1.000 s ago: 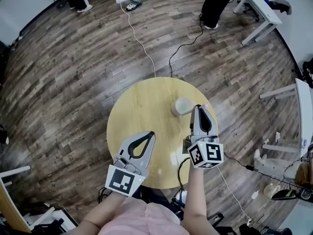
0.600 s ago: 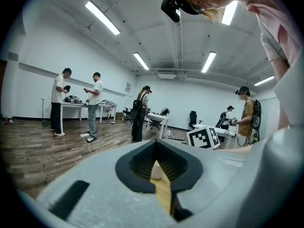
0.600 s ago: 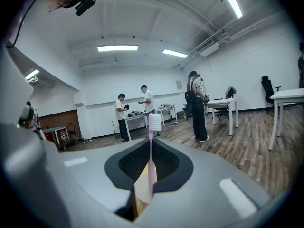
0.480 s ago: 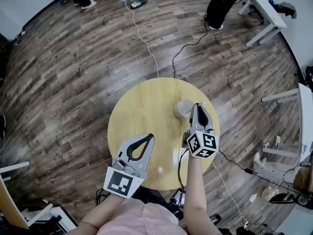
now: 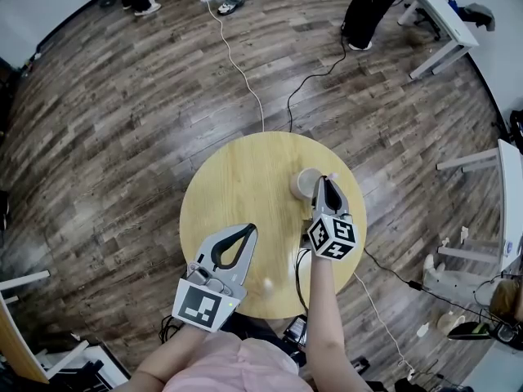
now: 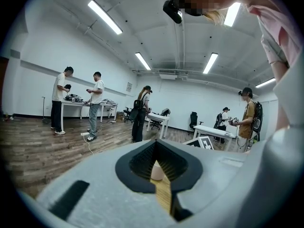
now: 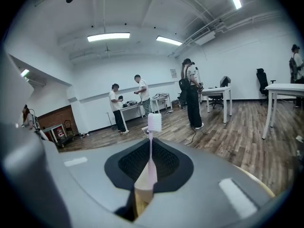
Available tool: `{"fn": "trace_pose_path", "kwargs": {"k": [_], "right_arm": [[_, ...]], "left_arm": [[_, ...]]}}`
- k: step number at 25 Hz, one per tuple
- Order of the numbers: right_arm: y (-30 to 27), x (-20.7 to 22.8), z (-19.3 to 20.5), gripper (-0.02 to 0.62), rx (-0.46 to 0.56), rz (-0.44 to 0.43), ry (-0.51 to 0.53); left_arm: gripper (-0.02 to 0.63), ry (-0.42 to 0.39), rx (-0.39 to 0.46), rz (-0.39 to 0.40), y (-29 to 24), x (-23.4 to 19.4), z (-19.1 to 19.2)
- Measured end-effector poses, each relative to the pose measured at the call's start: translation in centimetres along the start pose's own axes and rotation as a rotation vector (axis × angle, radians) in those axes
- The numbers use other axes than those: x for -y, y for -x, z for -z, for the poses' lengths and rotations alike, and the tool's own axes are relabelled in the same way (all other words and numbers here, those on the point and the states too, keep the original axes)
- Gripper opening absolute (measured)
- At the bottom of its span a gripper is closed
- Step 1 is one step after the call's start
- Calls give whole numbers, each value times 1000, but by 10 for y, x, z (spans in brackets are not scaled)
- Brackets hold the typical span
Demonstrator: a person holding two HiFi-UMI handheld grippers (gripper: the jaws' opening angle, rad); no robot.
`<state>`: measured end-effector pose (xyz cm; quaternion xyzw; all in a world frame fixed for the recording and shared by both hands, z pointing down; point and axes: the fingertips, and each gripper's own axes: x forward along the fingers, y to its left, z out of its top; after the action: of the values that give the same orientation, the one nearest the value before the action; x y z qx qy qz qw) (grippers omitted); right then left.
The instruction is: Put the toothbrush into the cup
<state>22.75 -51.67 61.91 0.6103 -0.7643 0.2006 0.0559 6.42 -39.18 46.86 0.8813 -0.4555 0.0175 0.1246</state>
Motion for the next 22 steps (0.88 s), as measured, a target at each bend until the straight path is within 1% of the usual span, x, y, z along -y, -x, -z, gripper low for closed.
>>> {"fn": "trace_pose_path", "kwargs": {"k": [5,9,14,18,20,22], "right_arm": [[2,3,1,26,-3,7,-10],[4,3,1,61,-21,1,-30],[12,1,-4,77,-22,-7,-44],[30,-4,-16,77,10,-11,-65],[42,-11,-25,77,34,-25,-77],[57,-21,-36,77,64,-47,-89]], "left_arm": [[-2,0,3,-2,2,-2,-1],[-2,15,-3,0,1,-4,0],[-2,22,13,4,-2,-5,-5],[-2,18,29,18,-2,-1,-12],[-2,11,37,26,0,3,-16],[-2,-3,25,37,2,7,-16]]}}
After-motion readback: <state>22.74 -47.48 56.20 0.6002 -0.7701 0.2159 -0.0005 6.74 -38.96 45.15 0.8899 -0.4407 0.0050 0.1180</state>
